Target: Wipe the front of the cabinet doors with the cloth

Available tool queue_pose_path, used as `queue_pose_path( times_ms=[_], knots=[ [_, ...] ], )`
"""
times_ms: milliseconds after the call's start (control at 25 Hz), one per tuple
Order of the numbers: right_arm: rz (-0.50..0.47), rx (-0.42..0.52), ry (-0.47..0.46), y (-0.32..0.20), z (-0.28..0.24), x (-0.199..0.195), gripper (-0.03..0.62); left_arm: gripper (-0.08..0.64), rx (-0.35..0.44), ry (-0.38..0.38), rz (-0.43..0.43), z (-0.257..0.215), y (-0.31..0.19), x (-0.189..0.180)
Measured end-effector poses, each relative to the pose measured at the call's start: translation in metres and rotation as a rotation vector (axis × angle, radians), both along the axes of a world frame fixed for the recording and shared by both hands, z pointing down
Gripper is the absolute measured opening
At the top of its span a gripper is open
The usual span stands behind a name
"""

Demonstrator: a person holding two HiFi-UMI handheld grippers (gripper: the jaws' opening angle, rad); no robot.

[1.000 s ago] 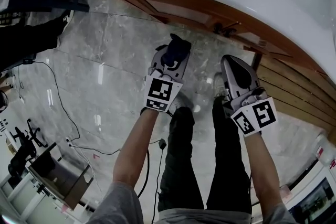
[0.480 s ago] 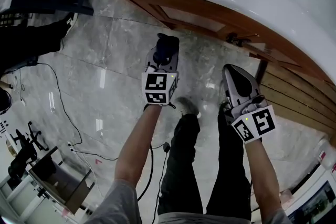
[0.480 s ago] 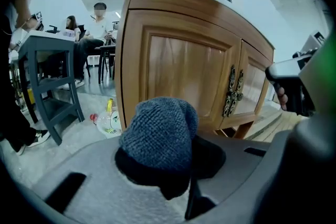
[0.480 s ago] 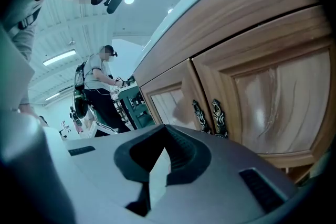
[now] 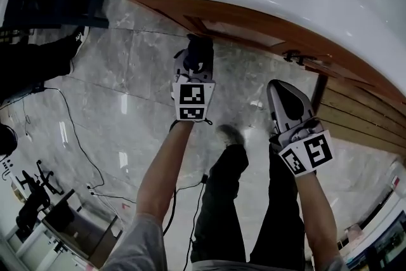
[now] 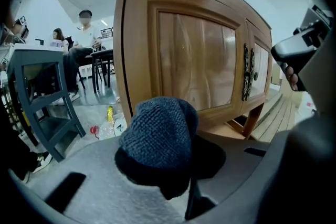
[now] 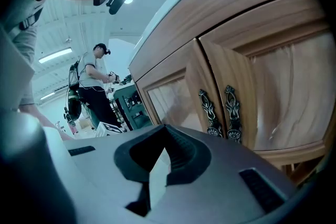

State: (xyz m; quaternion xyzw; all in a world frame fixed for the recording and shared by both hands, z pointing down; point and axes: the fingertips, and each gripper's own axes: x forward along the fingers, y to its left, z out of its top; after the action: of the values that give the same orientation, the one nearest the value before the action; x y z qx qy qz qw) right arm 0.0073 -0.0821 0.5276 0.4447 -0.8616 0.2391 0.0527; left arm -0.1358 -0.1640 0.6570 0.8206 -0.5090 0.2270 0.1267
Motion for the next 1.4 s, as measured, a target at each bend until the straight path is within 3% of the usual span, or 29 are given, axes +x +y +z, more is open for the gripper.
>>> queue_pose_path(
  times_ms=[360,880,1400],
  knots=[
    [0.02,-0.018,0.005,-0.004,0.018,-0.007,0.009,0.098,0.004,-0.045,0.039,0.024,-0.017,-0.01],
    [0.032,-0.02,-0.003,-0.007,0.02,0.0,0.009,0.097,-0.007,-0.025,0.016,0.03,-0.027,-0.012],
    [0.04,-0.023,-0.005,0.002,0.02,0.024,0.009,0.097,-0.024,-0.008,0.034,0.032,-0.017,0.026]
  ],
)
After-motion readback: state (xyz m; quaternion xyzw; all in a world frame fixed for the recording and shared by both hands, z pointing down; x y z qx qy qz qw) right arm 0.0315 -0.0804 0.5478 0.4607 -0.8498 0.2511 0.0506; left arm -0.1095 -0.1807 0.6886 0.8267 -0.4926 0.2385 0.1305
